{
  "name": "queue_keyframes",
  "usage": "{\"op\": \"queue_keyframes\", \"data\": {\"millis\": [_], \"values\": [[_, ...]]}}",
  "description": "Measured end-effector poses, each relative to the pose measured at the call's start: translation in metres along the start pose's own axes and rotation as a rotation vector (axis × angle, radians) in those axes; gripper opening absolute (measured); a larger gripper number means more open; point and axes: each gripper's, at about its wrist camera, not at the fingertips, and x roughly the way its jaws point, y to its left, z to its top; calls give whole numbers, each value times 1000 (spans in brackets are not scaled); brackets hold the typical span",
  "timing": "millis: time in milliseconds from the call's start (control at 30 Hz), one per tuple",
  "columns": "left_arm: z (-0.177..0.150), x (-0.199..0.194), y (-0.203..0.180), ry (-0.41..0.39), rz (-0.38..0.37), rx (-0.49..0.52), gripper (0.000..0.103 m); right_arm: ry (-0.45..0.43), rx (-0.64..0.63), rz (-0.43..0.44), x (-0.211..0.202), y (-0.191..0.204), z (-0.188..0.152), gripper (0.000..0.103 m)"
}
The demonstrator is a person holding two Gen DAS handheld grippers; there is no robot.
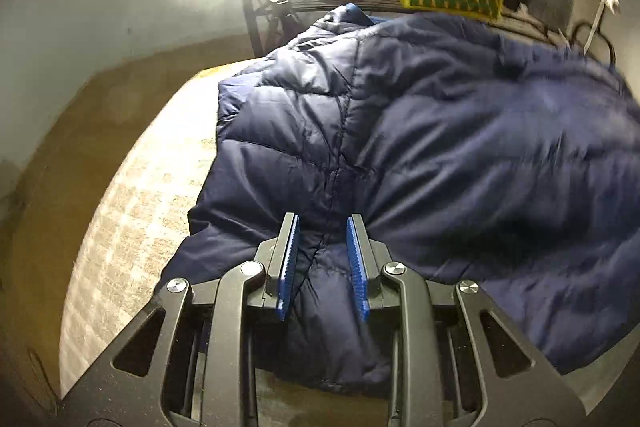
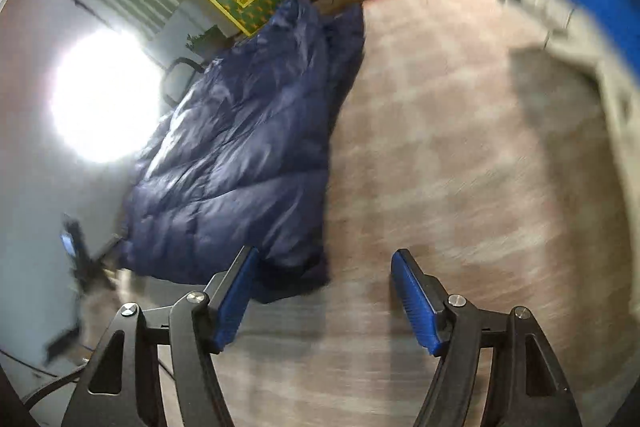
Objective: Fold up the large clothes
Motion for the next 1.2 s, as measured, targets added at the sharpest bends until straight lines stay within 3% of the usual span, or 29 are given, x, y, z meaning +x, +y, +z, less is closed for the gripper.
{"op": "queue_keyframes", "data": {"millis": [33, 67, 133, 167, 233, 333, 400, 467, 533, 633, 800, 867, 900, 967, 1033, 1100, 1200], "values": [[-2, -1, -1, -10, 5, 0, 24, -5, 5, 4, 4, 3, -1, 55], [-3, -2, -1, -11, 5, -1, 24, 3, 10, 26, 9, 7, -1, 31], [-3, -2, 3, -7, -11, -10, 26, 2, 2, 23, 16, 17, 0, 15], [-3, -3, 4, -6, -9, -8, 28, -36, -54, -46, 13, 28, 0, 9], [1, -5, 4, -3, 26, 14, 30, -94, -103, -115, 4, 39, -1, 7], [7, -16, 6, -17, 45, 0, 30, -117, -125, -140, -8, 45, -3, 7], [12, -39, 2, -60, 4, -40, 30, -117, -141, -135, -13, 46, -9, 18], [18, -63, -12, -109, -47, -42, 30, -132, -106, -103, -20, 43, -17, 51], [25, -80, -30, -141, -96, -27, 30, -157, -59, -65, -26, 38, -25, 62], [40, -96, -73, -159, -242, -5, 30, -138, 16, 37, -18, 32, -33, 64], [51, -75, -136, -128, -287, 58, 30, -115, 159, 98, 18, 24, -31, 64], [47, -60, -152, -91, -290, 73, 30, -159, 236, 126, 25, 18, -29, 62], [42, -49, -163, -81, -254, 117, 30, -170, 240, 122, 25, 18, -28, 58], [31, -38, -176, -85, -203, 176, 30, -176, 228, 105, 31, 22, -23, 27], [30, -38, -177, -79, -208, 171, 30, -186, 185, 60, 34, 29, -22, 17], [38, -41, -170, -41, -237, 146, 30, -202, 128, 15, 31, 39, -24, 12], [55, -57, -158, -77, -272, 95, 30, -230, 66, -9, 26, 49, -26, 12]]}}
